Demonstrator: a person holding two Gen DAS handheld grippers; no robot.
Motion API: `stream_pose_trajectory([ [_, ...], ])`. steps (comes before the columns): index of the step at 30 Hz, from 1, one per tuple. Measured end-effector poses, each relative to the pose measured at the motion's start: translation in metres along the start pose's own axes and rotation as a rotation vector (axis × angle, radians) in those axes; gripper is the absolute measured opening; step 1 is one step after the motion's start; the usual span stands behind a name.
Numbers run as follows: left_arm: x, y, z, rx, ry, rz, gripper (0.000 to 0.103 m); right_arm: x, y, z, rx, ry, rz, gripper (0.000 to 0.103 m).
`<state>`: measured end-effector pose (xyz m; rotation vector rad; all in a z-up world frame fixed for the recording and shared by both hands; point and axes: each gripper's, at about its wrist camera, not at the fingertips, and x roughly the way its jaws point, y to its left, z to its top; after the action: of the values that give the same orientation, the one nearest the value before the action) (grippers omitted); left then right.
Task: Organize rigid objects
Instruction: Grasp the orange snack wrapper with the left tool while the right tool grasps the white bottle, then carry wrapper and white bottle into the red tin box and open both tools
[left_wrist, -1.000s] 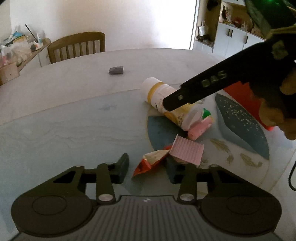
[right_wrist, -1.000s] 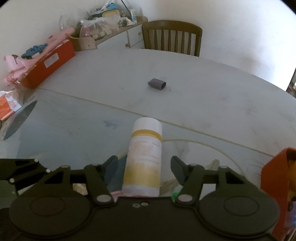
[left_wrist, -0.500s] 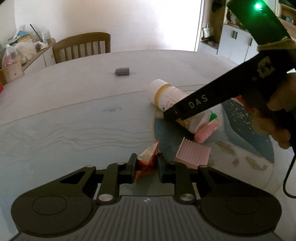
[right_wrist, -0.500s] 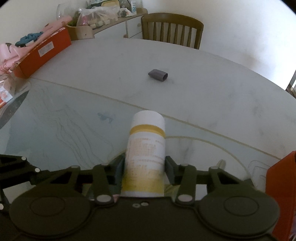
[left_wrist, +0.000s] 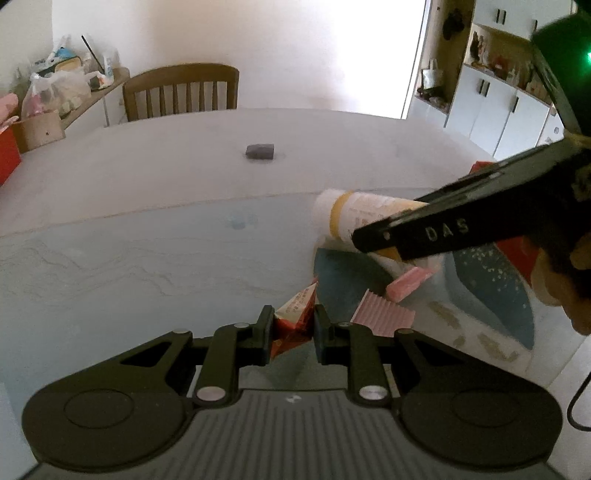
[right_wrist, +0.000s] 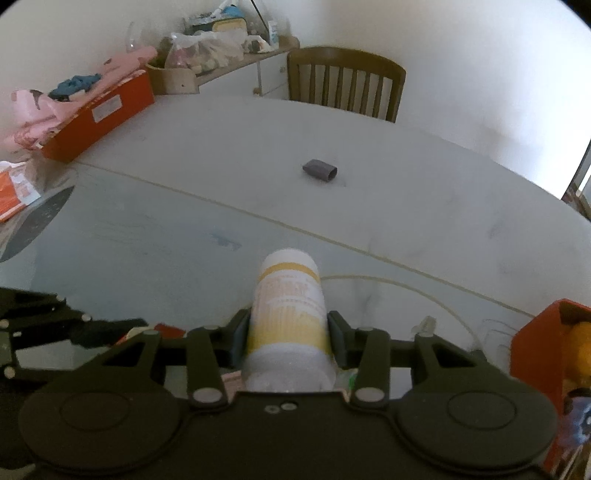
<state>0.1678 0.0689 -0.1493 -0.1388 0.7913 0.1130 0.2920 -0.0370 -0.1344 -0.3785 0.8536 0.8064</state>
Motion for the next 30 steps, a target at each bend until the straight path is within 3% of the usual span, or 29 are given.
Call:
stream_pose_trajectory([
  [14, -0.035, -0.006, 0.006, -0.030, -0.021, -0.040, 0.021, -0.064, 0.004, -0.021, 0.079, -0.072, -0.002, 0.044],
  [30, -0.083, -0.040, 0.027, 0.025, -0.079, -0.137, 0.021, -0.149, -0.002, -0.050, 0.205, -0.195, -0.102, 0.044],
])
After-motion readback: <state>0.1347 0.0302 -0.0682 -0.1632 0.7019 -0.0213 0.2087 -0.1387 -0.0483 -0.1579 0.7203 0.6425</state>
